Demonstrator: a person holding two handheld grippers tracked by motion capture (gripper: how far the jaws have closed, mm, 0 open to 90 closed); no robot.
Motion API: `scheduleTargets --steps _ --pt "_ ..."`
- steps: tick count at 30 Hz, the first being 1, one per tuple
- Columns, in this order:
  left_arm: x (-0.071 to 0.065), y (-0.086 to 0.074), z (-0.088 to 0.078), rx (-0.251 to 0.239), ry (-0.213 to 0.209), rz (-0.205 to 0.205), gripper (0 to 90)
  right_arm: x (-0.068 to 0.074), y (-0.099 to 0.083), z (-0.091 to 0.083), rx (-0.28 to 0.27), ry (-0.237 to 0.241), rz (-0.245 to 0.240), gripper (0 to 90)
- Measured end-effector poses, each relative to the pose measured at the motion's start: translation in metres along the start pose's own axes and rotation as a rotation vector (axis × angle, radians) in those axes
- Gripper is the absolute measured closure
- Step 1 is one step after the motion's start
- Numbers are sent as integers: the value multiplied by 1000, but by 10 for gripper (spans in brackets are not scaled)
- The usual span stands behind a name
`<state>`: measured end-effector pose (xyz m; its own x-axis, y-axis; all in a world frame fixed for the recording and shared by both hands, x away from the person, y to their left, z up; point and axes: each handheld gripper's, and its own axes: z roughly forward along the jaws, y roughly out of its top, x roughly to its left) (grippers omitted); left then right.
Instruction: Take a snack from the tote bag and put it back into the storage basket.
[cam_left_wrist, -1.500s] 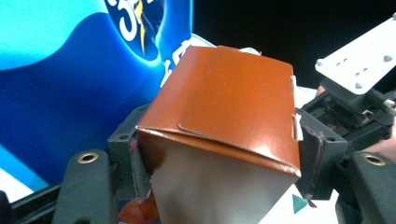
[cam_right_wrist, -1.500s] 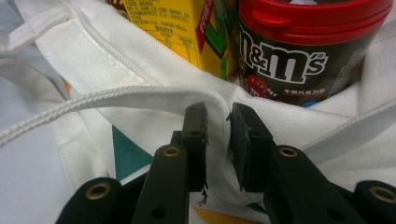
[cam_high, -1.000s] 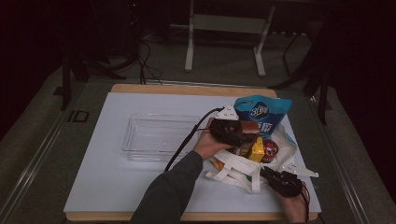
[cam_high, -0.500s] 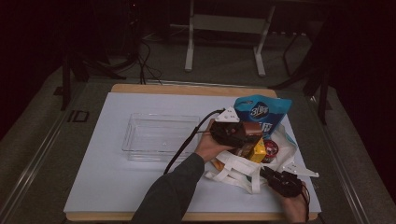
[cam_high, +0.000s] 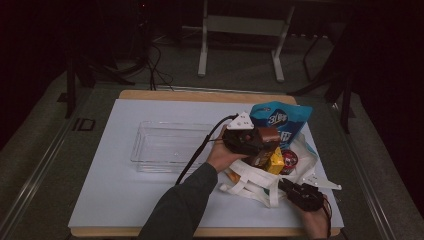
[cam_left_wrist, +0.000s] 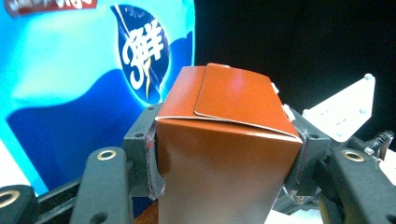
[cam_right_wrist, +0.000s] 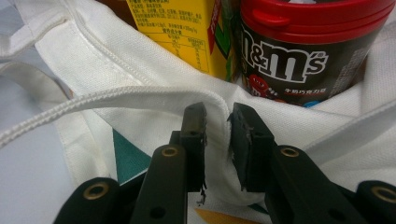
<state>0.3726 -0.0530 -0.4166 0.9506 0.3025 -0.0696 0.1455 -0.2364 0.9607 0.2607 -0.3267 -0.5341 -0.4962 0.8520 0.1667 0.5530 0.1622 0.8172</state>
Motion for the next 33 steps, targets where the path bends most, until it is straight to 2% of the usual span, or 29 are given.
scheduleTargets --steps 21,27,33 --pt "-3 17 -20 -52 23 14 425 0 0 0 -2 0 -3 750" --pt "-1 23 -26 -68 31 -8 426 0 0 0 -2 1 -2 750" --pt "-1 26 -33 -83 33 -10 427 0 0 0 -2 0 -3 750"
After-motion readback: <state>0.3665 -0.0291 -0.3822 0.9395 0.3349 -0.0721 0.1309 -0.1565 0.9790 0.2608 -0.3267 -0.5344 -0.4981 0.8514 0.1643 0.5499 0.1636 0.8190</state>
